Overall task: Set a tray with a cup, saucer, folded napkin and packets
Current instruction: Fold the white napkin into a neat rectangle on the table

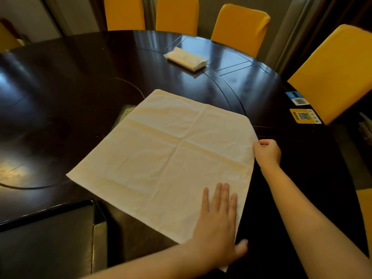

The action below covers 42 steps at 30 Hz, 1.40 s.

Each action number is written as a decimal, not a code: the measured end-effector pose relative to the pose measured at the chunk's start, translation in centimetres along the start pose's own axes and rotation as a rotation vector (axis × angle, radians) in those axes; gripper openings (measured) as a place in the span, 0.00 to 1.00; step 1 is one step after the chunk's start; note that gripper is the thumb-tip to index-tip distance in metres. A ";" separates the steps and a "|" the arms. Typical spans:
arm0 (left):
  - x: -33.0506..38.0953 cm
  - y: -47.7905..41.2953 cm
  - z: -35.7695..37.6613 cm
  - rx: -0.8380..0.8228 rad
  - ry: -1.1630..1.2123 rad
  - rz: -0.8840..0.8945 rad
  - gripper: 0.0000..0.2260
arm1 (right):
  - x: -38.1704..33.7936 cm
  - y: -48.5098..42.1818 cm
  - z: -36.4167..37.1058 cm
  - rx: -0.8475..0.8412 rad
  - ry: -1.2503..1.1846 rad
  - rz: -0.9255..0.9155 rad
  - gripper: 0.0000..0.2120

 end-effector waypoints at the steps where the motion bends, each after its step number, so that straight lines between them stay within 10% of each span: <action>1: 0.6 0.5 0.1 -0.022 -0.016 -0.013 0.39 | -0.1 0.2 -0.1 0.001 -0.039 -0.008 0.16; 14: 0.8 4.0 -4.3 -0.048 0.103 -0.009 0.09 | -4.7 0.6 0.7 -0.101 -0.426 0.056 0.12; 19: -3.3 5.1 -6.5 0.134 0.455 -0.356 0.02 | -7.5 1.3 1.8 -0.256 -0.532 0.001 0.13; 29: -19.7 9.7 -12.2 0.185 0.786 -0.785 0.08 | -15.7 3.2 6.9 -0.154 0.013 -0.551 0.16; 42: -31.0 14.1 -8.9 0.249 0.663 -1.047 0.08 | -20.9 6.5 22.5 -0.425 0.273 -0.703 0.19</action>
Point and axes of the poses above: each hand's wrist, its own y-axis away from the middle knuckle, its own z-axis out of the palm, x = y × z, the point moved 1 cm from there along -y, towards the middle knuckle, and after that the axes turned 4 degrees about z, right-handed, at the moved point
